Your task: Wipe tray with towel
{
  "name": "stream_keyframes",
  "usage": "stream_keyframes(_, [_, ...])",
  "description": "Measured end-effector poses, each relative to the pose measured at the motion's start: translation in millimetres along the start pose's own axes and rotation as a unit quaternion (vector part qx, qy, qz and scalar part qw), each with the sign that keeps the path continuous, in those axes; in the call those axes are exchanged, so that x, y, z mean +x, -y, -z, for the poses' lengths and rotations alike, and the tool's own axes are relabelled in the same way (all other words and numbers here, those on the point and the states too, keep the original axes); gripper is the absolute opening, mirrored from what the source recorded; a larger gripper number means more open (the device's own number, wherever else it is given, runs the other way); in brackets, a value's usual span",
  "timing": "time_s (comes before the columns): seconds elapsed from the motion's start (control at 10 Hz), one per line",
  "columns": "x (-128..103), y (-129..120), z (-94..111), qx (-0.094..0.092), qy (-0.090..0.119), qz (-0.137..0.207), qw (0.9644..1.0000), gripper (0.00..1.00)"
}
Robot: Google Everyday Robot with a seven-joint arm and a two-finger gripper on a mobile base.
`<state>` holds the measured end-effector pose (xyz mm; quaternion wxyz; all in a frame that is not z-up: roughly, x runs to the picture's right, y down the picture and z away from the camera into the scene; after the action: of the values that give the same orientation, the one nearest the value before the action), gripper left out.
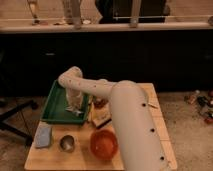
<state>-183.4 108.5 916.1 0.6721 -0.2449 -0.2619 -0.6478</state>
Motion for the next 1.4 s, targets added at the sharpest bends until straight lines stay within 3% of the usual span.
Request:
stream_keyframes(0.2, [9.2,11.2,-0.5,-0.014,-0.011,0.002,0.9998,0.00])
stream_keyframes(0.4, [9.1,24.6,-1.4,-0.014,-0.015,0.010,0.9997,0.00])
stream_keyframes(0.8, [-10.7,59.6,3.2,0.031,-0.013,0.060,0.9976,0.00])
stream_keyframes(1.1, [-36.9,54.4,5.3,0.051,0.011,0.092,0.9944,0.00])
stream_keyframes(1.4, [-43.8,26.1,-2.3,0.031,0.039,0.094,0.9943,0.00])
